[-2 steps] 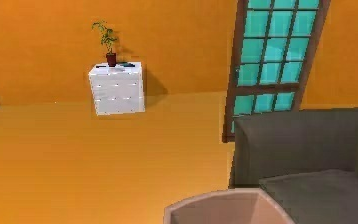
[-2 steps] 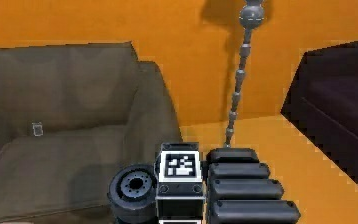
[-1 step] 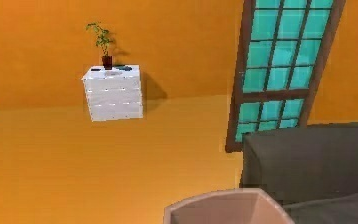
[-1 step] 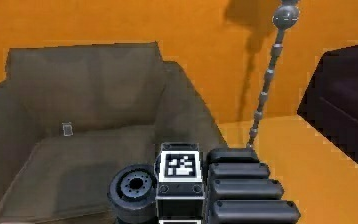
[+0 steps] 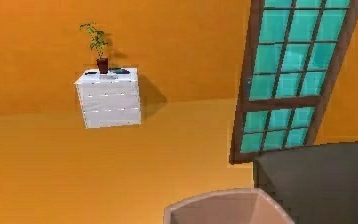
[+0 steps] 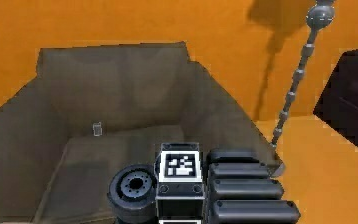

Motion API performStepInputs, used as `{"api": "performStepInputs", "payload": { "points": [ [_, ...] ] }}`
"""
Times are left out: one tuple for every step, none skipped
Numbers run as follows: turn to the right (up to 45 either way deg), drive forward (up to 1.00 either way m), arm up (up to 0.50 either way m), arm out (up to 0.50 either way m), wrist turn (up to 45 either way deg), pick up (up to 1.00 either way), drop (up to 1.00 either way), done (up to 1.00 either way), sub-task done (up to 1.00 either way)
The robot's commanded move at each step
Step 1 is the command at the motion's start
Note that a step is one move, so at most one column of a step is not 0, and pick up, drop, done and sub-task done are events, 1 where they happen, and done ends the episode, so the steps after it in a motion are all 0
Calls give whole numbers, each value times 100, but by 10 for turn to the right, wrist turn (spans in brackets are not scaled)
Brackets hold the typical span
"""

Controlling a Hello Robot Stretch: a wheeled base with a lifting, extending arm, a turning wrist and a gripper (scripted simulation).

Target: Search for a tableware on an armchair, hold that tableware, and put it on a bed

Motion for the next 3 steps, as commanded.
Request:
{"api": "performStepInputs", "payload": {
  "points": [
    [-450, 0, 0, 0, 0, 0, 0, 0, 0],
    [-450, 0, 0, 0, 0, 0, 0, 0, 0],
    [-90, 0, 0, 0, 0, 0, 0, 0, 0]
  ]
}}
